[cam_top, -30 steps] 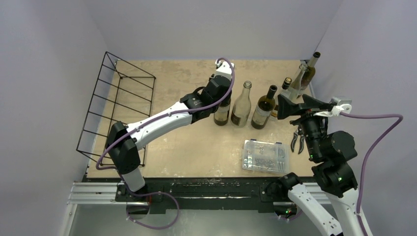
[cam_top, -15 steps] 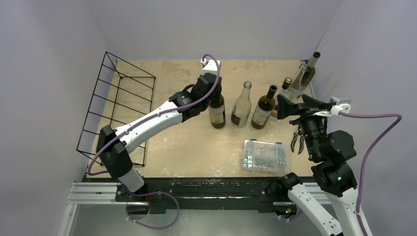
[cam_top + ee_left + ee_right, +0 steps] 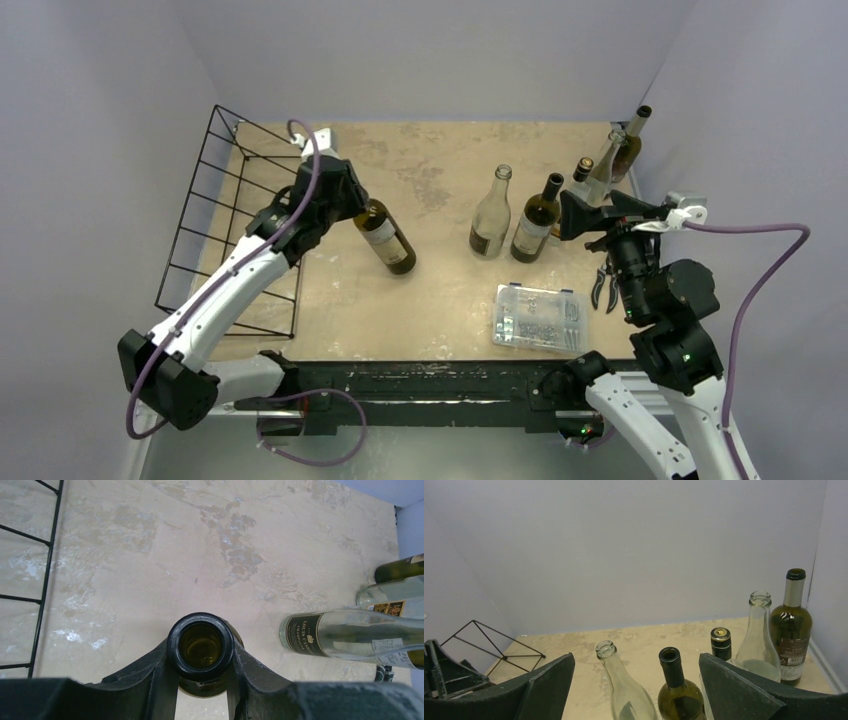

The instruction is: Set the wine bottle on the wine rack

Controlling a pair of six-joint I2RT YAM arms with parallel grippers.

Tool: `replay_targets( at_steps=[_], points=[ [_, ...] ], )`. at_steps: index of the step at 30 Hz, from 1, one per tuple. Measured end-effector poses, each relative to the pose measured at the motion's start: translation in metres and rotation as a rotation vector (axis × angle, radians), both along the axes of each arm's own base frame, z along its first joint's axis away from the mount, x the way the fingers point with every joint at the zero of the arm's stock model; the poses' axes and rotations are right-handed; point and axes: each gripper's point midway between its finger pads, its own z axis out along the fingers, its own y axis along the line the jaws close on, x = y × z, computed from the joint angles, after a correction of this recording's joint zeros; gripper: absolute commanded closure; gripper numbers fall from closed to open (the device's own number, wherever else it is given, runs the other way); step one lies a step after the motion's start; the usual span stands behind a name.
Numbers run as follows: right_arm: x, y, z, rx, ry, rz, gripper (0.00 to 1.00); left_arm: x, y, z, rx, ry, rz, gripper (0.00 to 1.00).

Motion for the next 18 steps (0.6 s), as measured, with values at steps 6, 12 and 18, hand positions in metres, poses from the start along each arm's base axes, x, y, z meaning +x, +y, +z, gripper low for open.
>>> replay_targets(
  at_steps=[6,12,18],
  points=[
    [0.001,0.001,-0.001,-0.002,0.004,0.000,0.01,-0.013,0.047,0.015,-0.068,0.000,0.077,1.00],
    [0.004,0.002,-0.003,-0.006,0.013,0.001,0.01,-0.025,0.093,0.030,-0.124,-0.008,0.173,1.00],
    [0.006,0.004,-0.005,-0.010,0.022,0.004,0.01,-0.026,0.136,0.025,-0.197,0.033,0.308,1.00]
  ],
)
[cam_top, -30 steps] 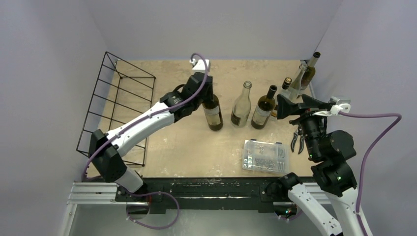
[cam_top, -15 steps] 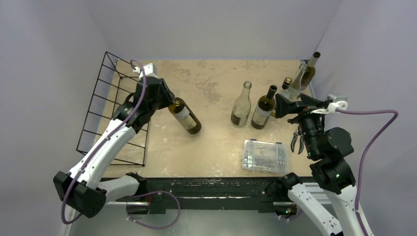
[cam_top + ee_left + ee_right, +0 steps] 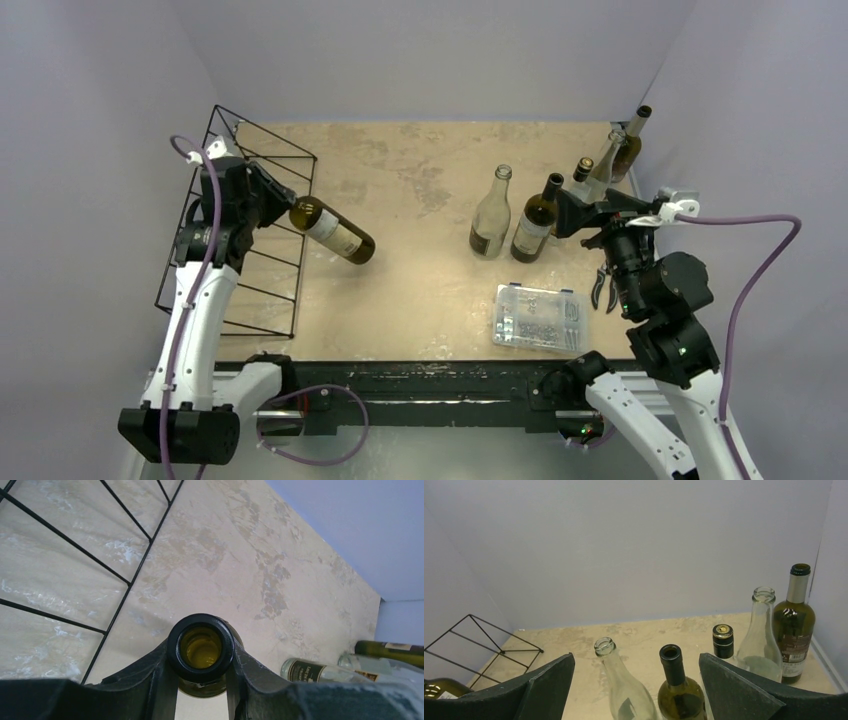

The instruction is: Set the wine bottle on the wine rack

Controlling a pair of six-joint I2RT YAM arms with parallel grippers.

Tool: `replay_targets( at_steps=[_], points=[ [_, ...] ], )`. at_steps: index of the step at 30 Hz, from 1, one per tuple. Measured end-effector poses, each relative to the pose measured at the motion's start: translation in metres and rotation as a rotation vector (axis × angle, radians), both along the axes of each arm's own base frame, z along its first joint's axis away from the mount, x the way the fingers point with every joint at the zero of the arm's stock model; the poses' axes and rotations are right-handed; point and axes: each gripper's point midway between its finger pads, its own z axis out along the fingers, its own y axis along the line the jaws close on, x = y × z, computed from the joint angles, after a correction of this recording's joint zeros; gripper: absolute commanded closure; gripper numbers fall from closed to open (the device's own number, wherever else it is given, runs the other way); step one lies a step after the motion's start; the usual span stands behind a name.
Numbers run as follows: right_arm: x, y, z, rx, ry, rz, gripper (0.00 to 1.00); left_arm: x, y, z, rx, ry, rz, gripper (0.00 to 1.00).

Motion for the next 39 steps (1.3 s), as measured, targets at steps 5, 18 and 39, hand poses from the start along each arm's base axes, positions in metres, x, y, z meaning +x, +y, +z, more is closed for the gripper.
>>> replay_targets(
  at_steps=[5,18,39],
  points=[
    [0.004,0.002,-0.003,-0.006,0.013,0.004,0.01,0.013,0.030,-0.013,-0.076,0.053,0.097,1.00],
    [0.004,0.005,-0.003,-0.008,0.013,0.016,0.01,0.068,0.079,-0.023,-0.185,0.099,0.290,1.00],
    [0.011,0.009,-0.010,-0.019,0.040,0.022,0.01,0.160,0.146,0.022,-0.069,0.000,0.393,1.00]
  ],
)
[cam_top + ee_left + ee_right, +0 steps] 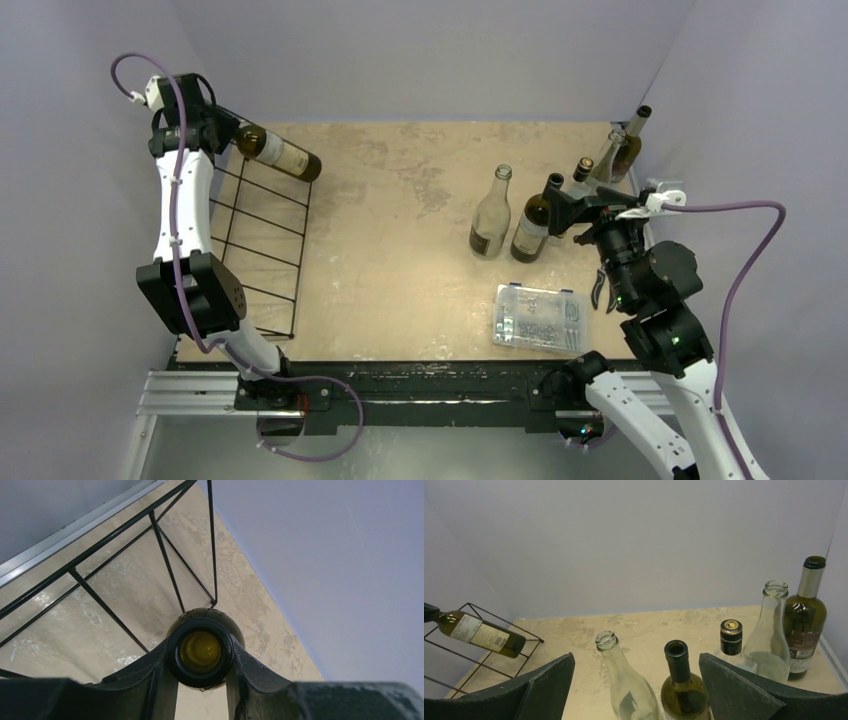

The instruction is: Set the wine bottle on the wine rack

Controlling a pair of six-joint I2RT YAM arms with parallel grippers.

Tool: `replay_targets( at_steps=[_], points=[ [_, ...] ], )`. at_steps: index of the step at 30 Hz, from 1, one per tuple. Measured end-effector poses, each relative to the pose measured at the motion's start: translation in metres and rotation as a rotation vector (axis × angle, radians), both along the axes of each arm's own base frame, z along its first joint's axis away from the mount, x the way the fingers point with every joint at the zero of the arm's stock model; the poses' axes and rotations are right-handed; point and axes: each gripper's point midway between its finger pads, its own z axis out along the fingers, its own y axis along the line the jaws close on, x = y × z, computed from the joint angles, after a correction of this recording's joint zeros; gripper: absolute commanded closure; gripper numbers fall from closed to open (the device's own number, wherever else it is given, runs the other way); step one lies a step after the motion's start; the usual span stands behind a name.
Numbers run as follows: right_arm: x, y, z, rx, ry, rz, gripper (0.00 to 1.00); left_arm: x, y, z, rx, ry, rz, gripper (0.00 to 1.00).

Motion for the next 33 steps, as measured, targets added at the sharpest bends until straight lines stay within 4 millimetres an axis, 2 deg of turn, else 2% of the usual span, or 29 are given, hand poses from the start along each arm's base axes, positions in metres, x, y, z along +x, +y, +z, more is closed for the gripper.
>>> replay_targets(
  at_steps=[5,18,24,33],
  points=[
    [0.005,0.002,-0.004,-0.007,0.017,0.000,0.01,0.007,0.010,-0.012,-0.006,0.021,0.013,1.00],
    [0.014,0.006,-0.013,-0.021,0.050,0.000,0.01,0.055,0.024,-0.030,-0.024,0.001,-0.002,1.00],
    [0.016,0.007,-0.015,-0.025,0.060,0.000,0.01,0.065,0.025,-0.031,-0.025,-0.001,-0.013,1.00],
    [0.017,0.007,-0.016,-0.028,0.064,-0.003,0.01,0.068,0.026,-0.037,-0.011,0.011,-0.024,1.00]
  ],
)
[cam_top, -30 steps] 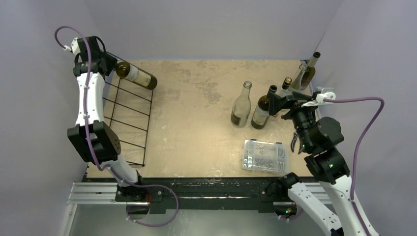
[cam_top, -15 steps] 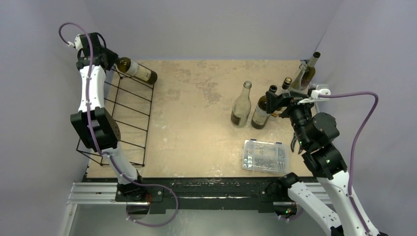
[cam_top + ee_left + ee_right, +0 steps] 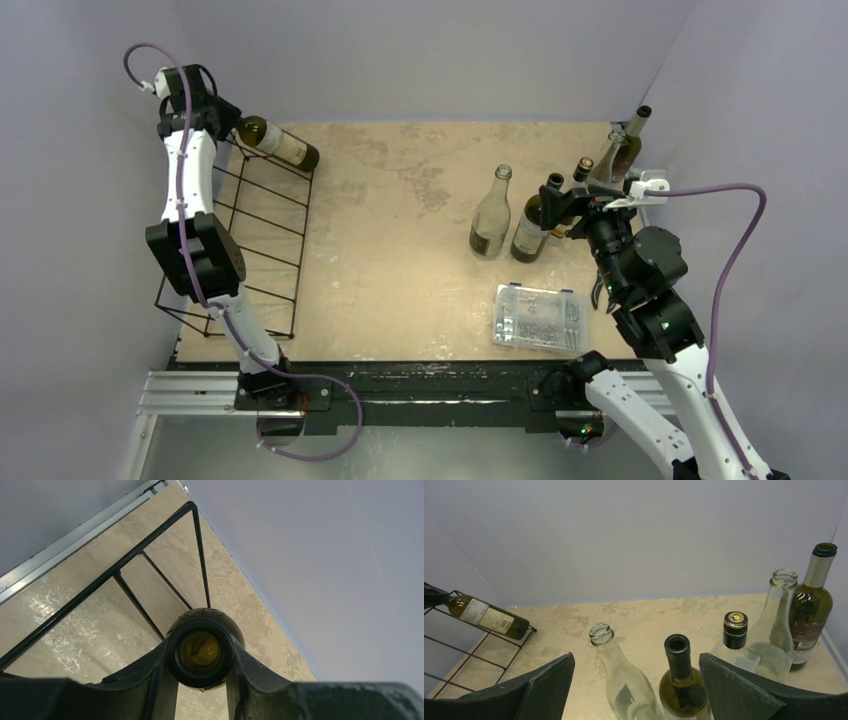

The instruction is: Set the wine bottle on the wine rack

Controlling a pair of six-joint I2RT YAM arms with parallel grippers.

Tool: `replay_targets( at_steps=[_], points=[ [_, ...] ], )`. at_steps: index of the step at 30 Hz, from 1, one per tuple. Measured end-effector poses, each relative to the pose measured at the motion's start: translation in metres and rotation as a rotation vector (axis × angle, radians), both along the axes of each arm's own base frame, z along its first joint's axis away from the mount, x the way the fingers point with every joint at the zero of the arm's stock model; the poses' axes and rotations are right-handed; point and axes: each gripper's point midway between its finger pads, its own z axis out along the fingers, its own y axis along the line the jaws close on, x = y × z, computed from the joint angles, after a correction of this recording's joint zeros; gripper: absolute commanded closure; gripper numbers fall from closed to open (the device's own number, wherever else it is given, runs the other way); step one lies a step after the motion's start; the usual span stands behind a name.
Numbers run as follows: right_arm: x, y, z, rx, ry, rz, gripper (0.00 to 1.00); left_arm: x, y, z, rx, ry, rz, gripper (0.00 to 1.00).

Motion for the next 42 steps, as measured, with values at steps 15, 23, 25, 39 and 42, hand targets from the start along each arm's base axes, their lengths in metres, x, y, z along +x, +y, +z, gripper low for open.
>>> replay_targets(
  at_steps=[15,23,25,39,42],
  points=[
    [0.002,0.001,-0.002,-0.004,0.009,0.000,0.01,0.010,0.005,-0.024,-0.022,0.030,0.000,1.00],
    [0.003,0.002,-0.003,-0.005,0.011,0.003,0.01,0.016,0.013,-0.029,-0.029,0.026,0.003,0.89],
    [0.003,0.002,-0.004,-0.006,0.014,0.003,0.01,0.017,0.015,-0.030,-0.033,0.022,0.002,0.88],
    [0.004,0.002,-0.005,-0.009,0.021,0.003,0.01,0.021,0.022,-0.034,-0.082,0.006,-0.025,0.75],
    [0.005,0.003,-0.005,-0.010,0.023,0.003,0.01,0.023,0.022,-0.035,-0.085,0.004,-0.029,0.73]
  ],
)
